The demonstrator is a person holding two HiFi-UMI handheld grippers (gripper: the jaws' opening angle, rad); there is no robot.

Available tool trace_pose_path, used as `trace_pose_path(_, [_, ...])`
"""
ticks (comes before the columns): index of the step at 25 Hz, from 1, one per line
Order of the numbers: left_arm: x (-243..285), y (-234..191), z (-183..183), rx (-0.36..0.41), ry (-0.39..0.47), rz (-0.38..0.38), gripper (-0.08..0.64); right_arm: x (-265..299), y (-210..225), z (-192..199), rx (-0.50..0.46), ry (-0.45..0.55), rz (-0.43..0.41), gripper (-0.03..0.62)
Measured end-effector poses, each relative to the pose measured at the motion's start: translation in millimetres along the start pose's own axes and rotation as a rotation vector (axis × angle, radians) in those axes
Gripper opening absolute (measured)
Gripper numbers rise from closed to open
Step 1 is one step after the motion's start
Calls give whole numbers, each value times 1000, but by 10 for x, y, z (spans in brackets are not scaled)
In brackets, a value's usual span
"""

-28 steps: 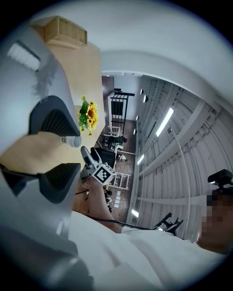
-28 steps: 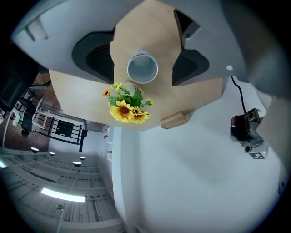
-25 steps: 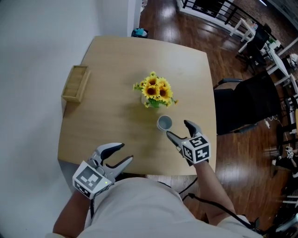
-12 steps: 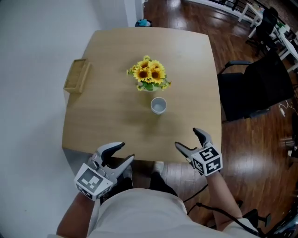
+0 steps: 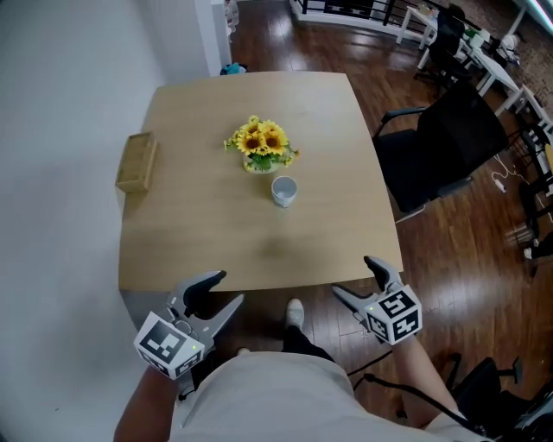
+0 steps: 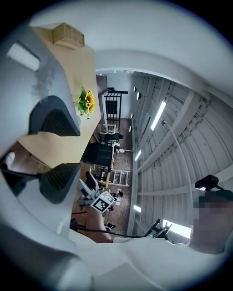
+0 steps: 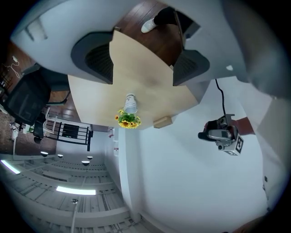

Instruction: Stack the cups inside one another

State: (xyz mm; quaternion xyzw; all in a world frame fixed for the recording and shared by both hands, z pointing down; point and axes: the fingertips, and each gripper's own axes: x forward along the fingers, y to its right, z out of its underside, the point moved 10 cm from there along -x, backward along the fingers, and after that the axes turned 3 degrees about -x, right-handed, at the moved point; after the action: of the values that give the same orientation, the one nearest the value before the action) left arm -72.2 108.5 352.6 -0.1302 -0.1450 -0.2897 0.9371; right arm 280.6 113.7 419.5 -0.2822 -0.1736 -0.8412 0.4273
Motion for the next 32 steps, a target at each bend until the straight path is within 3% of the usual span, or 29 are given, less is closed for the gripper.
trace_pose_path(15, [-1443, 351, 777, -2, 76, 11, 198, -822, -1736, 318, -1, 53, 99, 413])
trace_pose_path(32, [-2217, 568, 1188, -17, 143, -56, 198, -938, -2402, 320, -102, 34, 85, 414])
